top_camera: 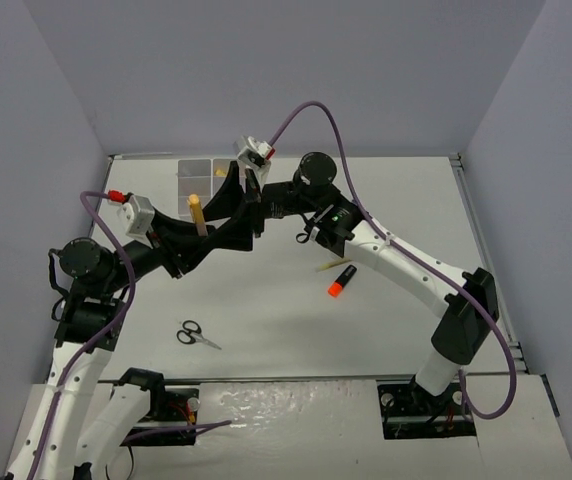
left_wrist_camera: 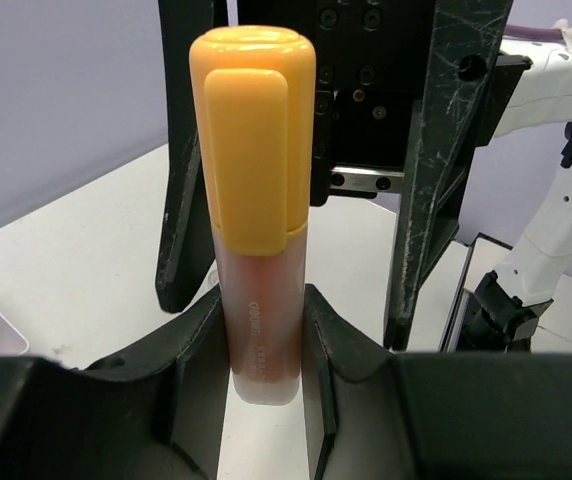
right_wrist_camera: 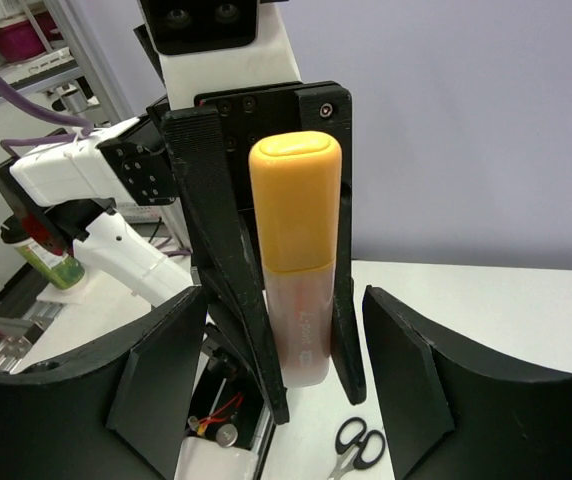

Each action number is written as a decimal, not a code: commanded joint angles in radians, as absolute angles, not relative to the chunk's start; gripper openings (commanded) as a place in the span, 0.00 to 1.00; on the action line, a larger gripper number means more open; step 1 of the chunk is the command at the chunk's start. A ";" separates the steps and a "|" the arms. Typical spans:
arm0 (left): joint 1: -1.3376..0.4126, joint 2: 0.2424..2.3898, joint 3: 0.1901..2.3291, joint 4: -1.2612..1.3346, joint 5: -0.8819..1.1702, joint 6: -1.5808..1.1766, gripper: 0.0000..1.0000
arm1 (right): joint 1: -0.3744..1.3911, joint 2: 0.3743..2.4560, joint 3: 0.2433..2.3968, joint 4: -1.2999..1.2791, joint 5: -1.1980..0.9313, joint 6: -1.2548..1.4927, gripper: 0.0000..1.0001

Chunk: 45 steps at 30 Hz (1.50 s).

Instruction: Sort the stationery into containers

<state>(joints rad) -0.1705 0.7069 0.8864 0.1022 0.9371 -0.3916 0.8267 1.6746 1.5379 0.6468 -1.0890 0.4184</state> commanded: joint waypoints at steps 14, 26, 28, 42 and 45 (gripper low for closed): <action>-0.164 0.692 0.924 0.141 0.945 -0.356 0.00 | 0.806 1.679 1.794 0.622 -1.065 0.379 0.63; -0.164 0.696 0.931 0.140 0.945 -0.347 0.00 | 0.836 1.741 1.822 0.687 -1.064 0.448 0.56; -0.165 0.695 0.931 0.137 0.945 -0.347 0.00 | 0.837 1.742 1.821 0.694 -1.065 0.451 0.54; -0.161 0.698 0.965 0.205 0.939 -0.361 0.00 | 0.857 1.718 1.663 0.787 -1.086 0.471 0.00; -0.157 0.703 0.992 0.243 0.928 -0.370 0.00 | 0.859 1.717 1.620 0.774 -1.089 0.466 0.00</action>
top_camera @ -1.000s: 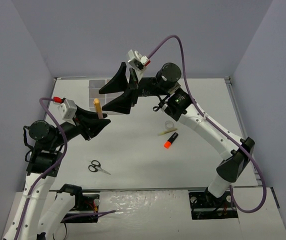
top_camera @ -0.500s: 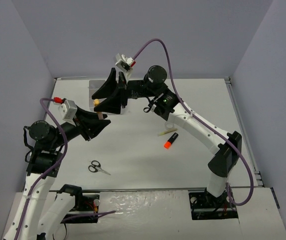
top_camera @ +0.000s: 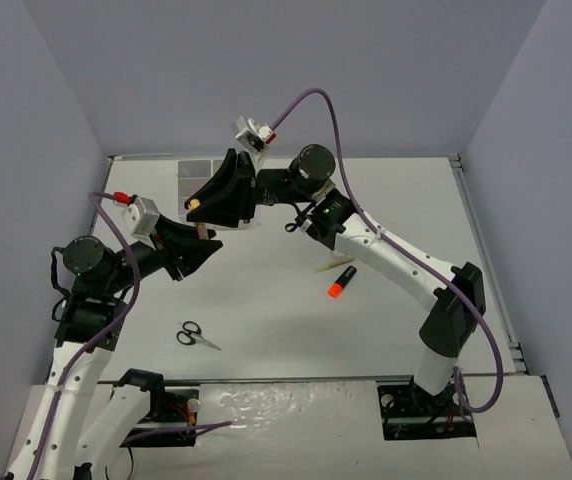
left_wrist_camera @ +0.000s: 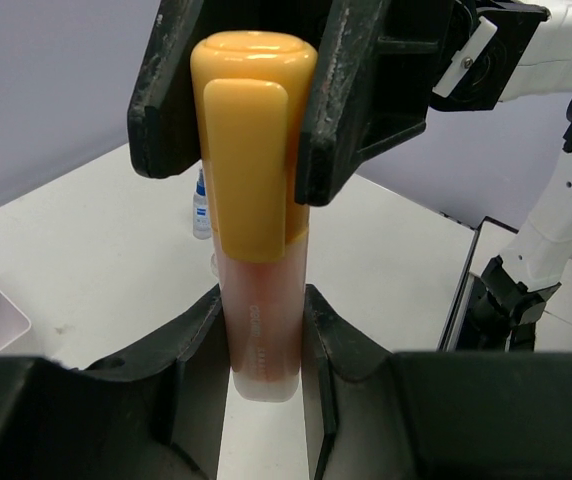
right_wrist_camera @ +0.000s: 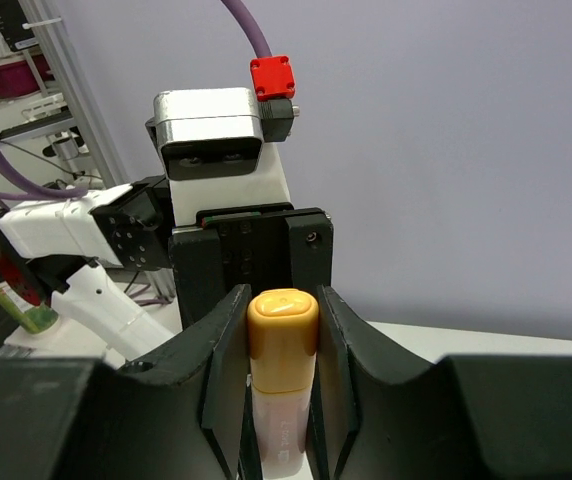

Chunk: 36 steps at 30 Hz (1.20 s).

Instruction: Sort the stationery into containers

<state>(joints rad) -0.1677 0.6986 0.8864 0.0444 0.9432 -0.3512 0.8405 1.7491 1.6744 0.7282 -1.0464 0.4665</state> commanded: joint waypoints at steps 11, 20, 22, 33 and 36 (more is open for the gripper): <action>-0.122 0.721 1.093 0.313 0.924 -0.398 0.00 | 0.860 1.697 1.492 0.555 -1.108 0.296 0.00; -0.097 0.750 1.129 0.389 0.894 -0.440 0.00 | 0.872 1.702 1.362 0.670 -1.103 0.337 0.00; -0.089 0.753 1.133 0.418 0.884 -0.466 0.00 | 0.875 1.716 1.337 0.745 -1.098 0.381 0.00; -0.081 0.752 1.162 0.418 0.894 -0.454 0.00 | 0.913 1.786 1.301 0.862 -1.082 0.455 0.00; -0.081 0.752 1.157 0.417 0.893 -0.441 0.00 | 0.927 1.807 1.279 0.932 -1.092 0.505 0.00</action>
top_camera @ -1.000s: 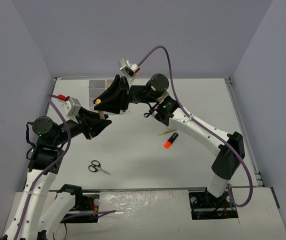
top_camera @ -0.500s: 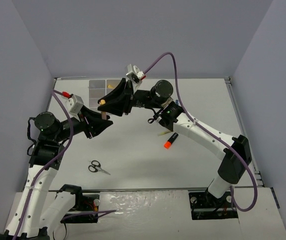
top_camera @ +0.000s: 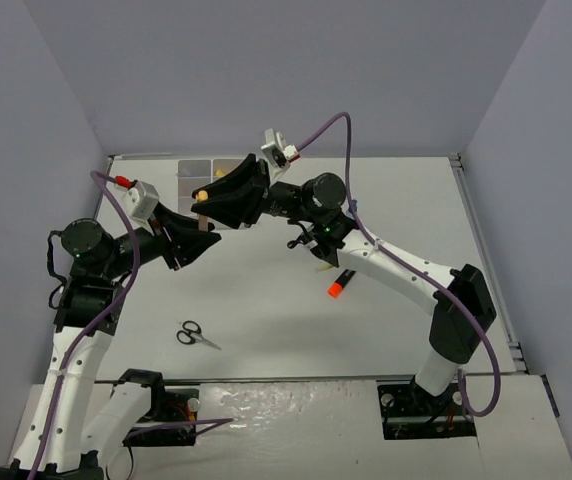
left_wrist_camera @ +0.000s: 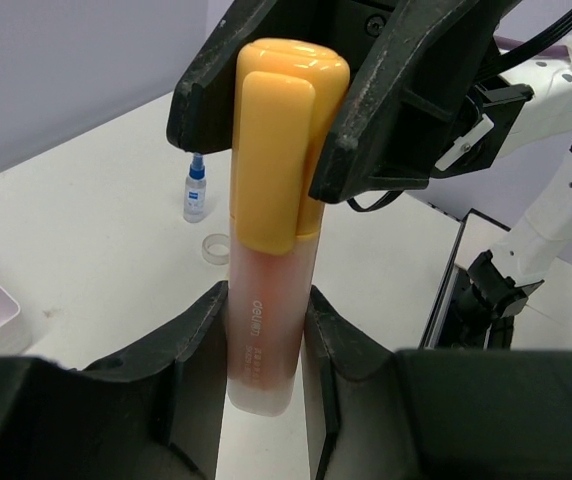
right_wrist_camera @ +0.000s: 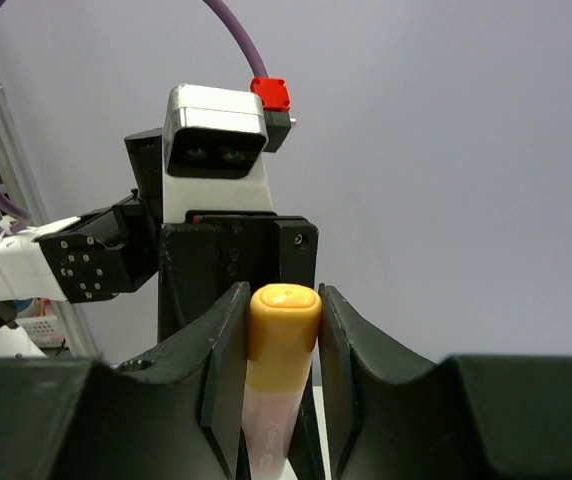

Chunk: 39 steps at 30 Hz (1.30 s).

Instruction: Sort the stationery into containers

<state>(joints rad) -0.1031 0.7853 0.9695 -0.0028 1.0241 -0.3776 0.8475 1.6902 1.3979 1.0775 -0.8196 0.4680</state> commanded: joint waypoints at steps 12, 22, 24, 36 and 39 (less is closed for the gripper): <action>-0.078 0.744 1.166 0.413 0.890 -0.414 0.00 | 0.937 1.817 1.212 0.956 -1.077 0.526 0.00; -0.078 0.680 1.024 0.336 0.913 -0.373 0.00 | 0.934 1.790 1.301 0.825 -1.034 0.464 0.46; -0.078 0.651 0.982 0.286 0.908 -0.331 0.00 | 0.931 1.782 1.332 0.818 -1.034 0.470 0.56; -0.079 0.595 0.879 -0.013 0.872 -0.069 0.00 | 0.851 1.614 1.390 0.904 -1.032 0.590 0.69; -0.081 0.596 0.887 -0.099 0.788 -0.008 0.00 | 0.848 1.535 1.417 0.766 -0.935 0.498 0.70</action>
<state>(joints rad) -0.0839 0.5946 0.8260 -0.0774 0.9080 -0.1443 0.8527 1.6988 1.3708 0.8683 -0.9528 0.5675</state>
